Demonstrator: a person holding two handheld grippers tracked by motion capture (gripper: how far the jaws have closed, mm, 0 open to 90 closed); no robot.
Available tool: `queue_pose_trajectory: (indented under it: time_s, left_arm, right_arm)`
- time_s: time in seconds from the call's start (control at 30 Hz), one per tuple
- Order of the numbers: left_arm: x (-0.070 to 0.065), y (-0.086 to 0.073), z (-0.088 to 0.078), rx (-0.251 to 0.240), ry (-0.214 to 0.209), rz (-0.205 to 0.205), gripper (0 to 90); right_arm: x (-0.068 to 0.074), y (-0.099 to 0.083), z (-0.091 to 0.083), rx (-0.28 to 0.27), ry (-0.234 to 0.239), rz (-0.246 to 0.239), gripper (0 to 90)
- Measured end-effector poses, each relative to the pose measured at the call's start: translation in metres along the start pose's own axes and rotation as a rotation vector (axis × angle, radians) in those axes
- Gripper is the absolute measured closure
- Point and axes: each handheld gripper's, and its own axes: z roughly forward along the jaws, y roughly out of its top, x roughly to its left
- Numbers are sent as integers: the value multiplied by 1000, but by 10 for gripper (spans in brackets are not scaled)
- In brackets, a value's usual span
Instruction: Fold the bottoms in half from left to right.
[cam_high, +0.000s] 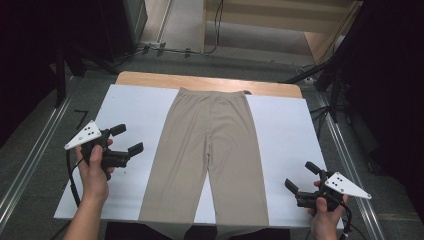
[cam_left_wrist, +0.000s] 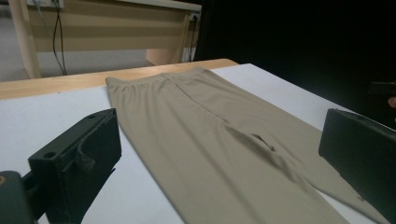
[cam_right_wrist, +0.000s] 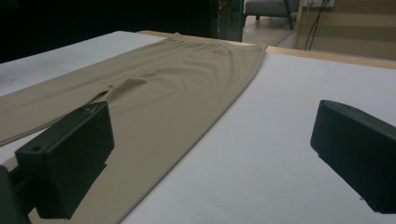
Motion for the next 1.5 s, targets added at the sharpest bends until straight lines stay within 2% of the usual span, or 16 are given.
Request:
queue_pose_trajectory:
  time_s: [0.1,0.17,0.33,0.47,0.7,0.77,0.8,0.83,0.87,0.93,1.0,1.07,1.1,1.17,1.33,1.5]
  left_arm:
    - [7,7,17,6,-15,-27,0]
    - [17,17,33,32,-1,-29,0]
    - [27,29,56,73,6,-18,0]
    - [36,34,83,120,7,-14,0]
    - [57,41,131,190,11,-50,0]
    - [63,43,144,211,28,-56,14]
    - [66,44,150,219,37,-59,67]
    - [69,45,157,224,69,-68,231]
    - [71,46,163,234,97,-78,231]
    - [78,47,174,243,84,-103,228]
    - [85,48,184,269,102,-130,221]
    - [92,49,192,291,110,-147,293]
    - [96,49,195,307,137,-156,348]
    - [103,49,202,344,175,-175,366]
    - [114,47,215,389,271,-140,438]
    - [121,42,232,430,290,-125,482]
  right_arm:
    - [3,1,1,3,13,-9,0]
    - [7,2,3,9,27,-25,0]
    - [14,4,8,19,48,-43,0]
    - [16,5,10,17,59,-43,0]
    - [25,3,20,56,92,-67,0]
    - [27,2,21,59,97,-69,0]
    - [27,1,22,63,98,-72,0]
    - [28,-1,25,75,97,-72,0]
    - [28,-1,25,75,97,-72,0]
    - [27,-3,26,83,92,-68,0]
    - [26,-5,27,90,88,-64,0]
    - [25,-6,28,95,79,-70,0]
    - [25,-7,28,99,75,-69,0]
    - [25,-8,28,103,72,-68,0]
    - [23,-11,33,106,66,-65,0]
    - [23,-12,35,105,74,-66,0]
